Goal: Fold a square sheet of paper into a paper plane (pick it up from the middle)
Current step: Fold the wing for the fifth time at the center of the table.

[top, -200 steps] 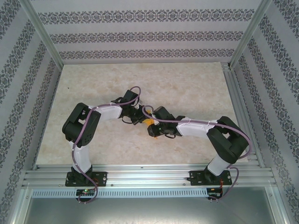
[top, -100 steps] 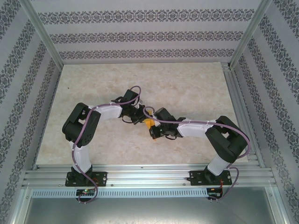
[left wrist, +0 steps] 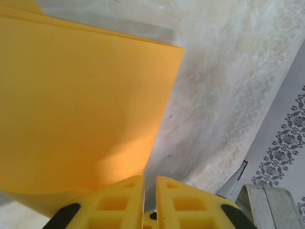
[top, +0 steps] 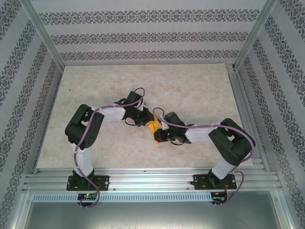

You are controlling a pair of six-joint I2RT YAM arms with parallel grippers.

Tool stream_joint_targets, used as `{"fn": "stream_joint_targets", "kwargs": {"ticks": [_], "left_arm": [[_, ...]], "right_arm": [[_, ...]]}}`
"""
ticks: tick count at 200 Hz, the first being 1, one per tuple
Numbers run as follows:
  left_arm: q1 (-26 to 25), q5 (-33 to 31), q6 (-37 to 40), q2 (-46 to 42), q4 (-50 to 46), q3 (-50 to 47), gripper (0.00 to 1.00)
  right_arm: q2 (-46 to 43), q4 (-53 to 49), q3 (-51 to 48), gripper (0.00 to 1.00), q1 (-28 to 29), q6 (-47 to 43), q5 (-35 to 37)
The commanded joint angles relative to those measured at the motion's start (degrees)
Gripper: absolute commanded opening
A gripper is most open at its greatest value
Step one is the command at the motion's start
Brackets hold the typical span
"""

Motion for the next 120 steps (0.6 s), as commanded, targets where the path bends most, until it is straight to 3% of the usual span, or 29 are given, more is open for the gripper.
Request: {"fn": "stream_joint_targets", "kwargs": {"ticks": [1,71,120], "left_arm": [[-0.54,2.91,2.27,-1.11,1.89,1.26,0.22],[-0.57,4.03,4.96,-8.47,2.86,0.45,0.38],[-0.7,3.75,6.68,-8.18,1.48,0.55,0.34]], "right_arm": [[1.06,4.79,-1.7,0.0,-1.5,3.15,-2.5],[-3.15,8.78,-3.94,0.0,-2.88,6.15,-3.69],[-4.41,8.42,-4.88,0.0,-3.48,7.78,-1.52]]}}
